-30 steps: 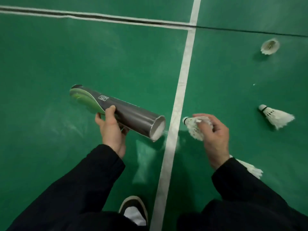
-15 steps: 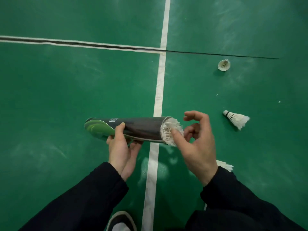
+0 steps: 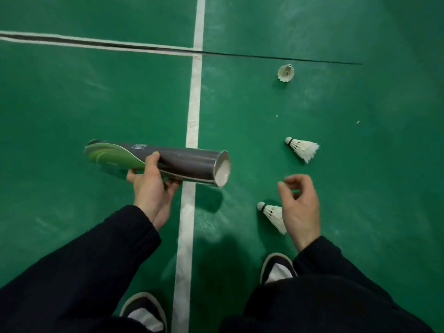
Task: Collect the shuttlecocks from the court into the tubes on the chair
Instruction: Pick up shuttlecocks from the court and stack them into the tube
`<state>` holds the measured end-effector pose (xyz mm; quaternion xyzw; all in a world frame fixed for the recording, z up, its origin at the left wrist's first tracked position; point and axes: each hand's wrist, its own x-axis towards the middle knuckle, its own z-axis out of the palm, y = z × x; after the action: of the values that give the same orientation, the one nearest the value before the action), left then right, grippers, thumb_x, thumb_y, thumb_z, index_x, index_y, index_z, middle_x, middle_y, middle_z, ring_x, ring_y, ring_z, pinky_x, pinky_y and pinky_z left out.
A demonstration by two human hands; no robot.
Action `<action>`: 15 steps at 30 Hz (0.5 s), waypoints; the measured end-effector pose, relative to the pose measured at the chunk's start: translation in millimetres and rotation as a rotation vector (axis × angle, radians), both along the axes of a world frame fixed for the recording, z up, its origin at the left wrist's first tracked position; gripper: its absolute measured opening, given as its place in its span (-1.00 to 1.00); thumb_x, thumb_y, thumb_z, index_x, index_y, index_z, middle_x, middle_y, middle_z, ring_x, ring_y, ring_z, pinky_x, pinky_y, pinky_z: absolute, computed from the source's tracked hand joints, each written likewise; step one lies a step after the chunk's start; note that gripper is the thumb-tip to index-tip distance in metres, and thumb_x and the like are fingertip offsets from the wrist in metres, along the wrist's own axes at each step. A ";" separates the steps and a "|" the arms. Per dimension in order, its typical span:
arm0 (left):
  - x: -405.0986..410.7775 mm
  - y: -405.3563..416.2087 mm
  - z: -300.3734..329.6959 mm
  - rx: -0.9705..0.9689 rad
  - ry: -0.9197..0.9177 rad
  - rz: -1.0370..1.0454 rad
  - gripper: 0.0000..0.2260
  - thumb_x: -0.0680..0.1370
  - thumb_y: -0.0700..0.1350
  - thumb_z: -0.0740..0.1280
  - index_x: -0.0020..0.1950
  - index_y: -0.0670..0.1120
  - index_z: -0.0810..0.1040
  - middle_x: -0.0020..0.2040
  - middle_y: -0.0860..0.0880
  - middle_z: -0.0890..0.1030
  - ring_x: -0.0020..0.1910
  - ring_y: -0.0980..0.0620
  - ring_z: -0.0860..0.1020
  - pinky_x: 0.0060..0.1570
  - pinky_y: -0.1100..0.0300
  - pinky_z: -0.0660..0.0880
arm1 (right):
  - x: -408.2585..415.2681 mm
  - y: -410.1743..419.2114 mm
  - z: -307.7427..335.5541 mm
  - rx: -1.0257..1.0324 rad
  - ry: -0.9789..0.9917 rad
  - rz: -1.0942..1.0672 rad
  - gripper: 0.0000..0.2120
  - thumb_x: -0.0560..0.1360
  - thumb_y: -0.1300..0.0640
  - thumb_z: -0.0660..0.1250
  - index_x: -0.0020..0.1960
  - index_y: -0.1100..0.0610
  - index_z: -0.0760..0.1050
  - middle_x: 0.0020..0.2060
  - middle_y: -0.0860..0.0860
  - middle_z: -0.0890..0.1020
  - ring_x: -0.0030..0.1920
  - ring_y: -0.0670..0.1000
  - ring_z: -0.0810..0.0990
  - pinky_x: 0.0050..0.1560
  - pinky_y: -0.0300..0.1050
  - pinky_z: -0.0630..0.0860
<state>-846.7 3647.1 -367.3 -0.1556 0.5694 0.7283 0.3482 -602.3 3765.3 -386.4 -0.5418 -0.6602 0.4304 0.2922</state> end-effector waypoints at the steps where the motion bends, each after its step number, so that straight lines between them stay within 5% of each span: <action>1: 3.4 6.0 -1.3 -0.003 0.009 -0.033 -0.36 0.64 -0.04 0.35 0.59 -0.05 0.05 0.21 -0.11 0.53 0.04 -0.01 0.62 -0.10 0.06 0.65 | 18.8 4.9 -19.3 -0.086 -0.086 -0.153 -0.78 0.54 0.03 0.41 0.07 0.05 0.42 -0.03 0.00 0.54 0.00 0.13 0.57 -0.08 -0.05 0.44; 4: 19.0 25.2 -3.5 0.011 0.024 -0.109 -0.35 0.65 -0.03 0.35 0.61 0.01 0.03 0.22 -0.12 0.54 0.03 -0.04 0.63 0.08 -0.03 0.66 | 59.1 -3.4 -64.8 -0.297 -0.265 -0.294 -0.46 0.42 -0.10 0.54 0.17 0.08 0.31 0.06 0.06 0.46 0.05 0.11 0.52 -0.03 -0.06 0.44; 7: 35.5 33.8 -4.4 -0.012 0.022 -0.103 -0.31 0.65 -0.03 0.35 0.63 0.03 -0.01 0.19 -0.12 0.54 0.01 -0.05 0.63 0.21 -0.12 0.60 | 65.6 -16.6 -91.9 -0.393 -0.287 -0.229 -0.37 0.35 -0.18 0.58 0.18 0.05 0.31 -0.01 -0.01 0.51 -0.03 0.00 0.55 0.01 0.00 0.53; 12: 38.7 32.2 -15.0 -0.027 -0.002 -0.061 -0.33 0.64 -0.03 0.35 0.61 0.00 0.01 0.26 -0.16 0.54 0.03 -0.07 0.62 0.15 -0.10 0.63 | 44.8 -6.2 -108.6 -0.302 -0.291 -0.033 -0.83 0.49 -0.02 0.46 -0.03 0.03 0.54 -0.30 -0.10 0.59 -0.29 -0.02 0.53 -0.26 -0.08 0.43; 15: 43.0 25.4 -16.8 -0.080 0.022 -0.065 -0.34 0.64 -0.03 0.35 0.62 0.02 0.04 0.20 -0.13 0.55 0.01 -0.05 0.64 0.09 -0.06 0.65 | 40.7 0.8 -111.3 -0.253 -0.271 0.034 -0.81 0.53 0.04 0.41 -0.24 0.06 0.53 -0.42 -0.06 0.50 -0.39 0.00 0.41 -0.35 -0.09 0.33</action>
<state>-803.7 3672.6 -384.1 -0.1428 0.6065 0.6950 0.3589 -561.7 3766.2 -497.8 -0.6158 -0.6433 0.4381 0.1229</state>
